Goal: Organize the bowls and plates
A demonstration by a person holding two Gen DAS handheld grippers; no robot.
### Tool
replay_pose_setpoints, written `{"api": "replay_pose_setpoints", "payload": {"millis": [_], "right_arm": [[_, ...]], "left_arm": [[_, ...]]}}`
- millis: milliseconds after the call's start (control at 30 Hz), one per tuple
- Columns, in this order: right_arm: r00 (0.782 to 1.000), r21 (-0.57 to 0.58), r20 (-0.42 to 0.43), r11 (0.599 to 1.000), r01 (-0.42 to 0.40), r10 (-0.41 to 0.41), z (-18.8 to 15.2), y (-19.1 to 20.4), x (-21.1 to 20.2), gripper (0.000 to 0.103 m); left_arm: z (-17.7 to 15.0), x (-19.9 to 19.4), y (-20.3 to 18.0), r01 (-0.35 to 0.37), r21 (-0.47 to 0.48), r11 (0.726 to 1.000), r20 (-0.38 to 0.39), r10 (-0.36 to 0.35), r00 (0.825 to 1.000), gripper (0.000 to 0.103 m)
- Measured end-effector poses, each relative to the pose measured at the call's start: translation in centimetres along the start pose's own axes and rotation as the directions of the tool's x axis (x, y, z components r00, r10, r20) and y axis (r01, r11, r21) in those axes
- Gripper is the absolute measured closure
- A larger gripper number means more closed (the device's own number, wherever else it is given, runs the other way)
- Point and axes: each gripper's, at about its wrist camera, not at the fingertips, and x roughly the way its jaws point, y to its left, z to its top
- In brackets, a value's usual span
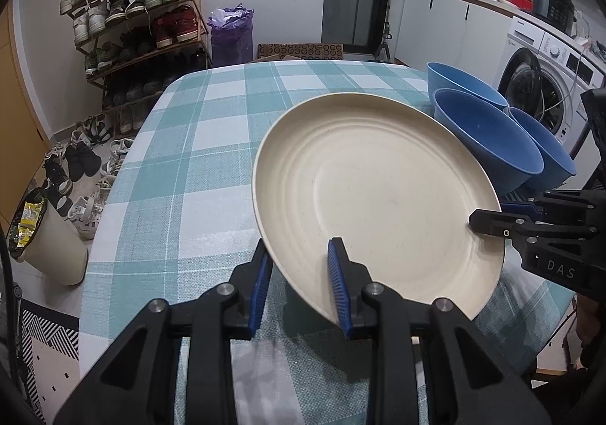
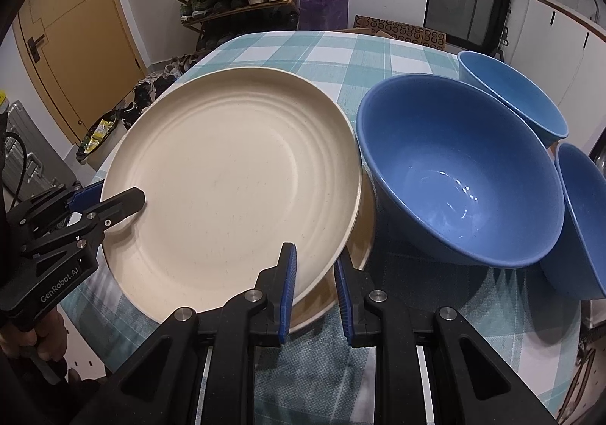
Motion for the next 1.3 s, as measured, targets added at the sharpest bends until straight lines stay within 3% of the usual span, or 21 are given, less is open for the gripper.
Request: {"api": "replay_pose_setpoints", "payload": {"millis": [1300], "right_arm": [[0.992,-0.085,-0.002,0.989,0.125,-0.126,-0.8,1.2,0.4,0.082]], "left_arm": [[-0.6,1.6,-0.7,-0.034,0.020,0.999,-0.019,0.034,0.999,0.074]]}}
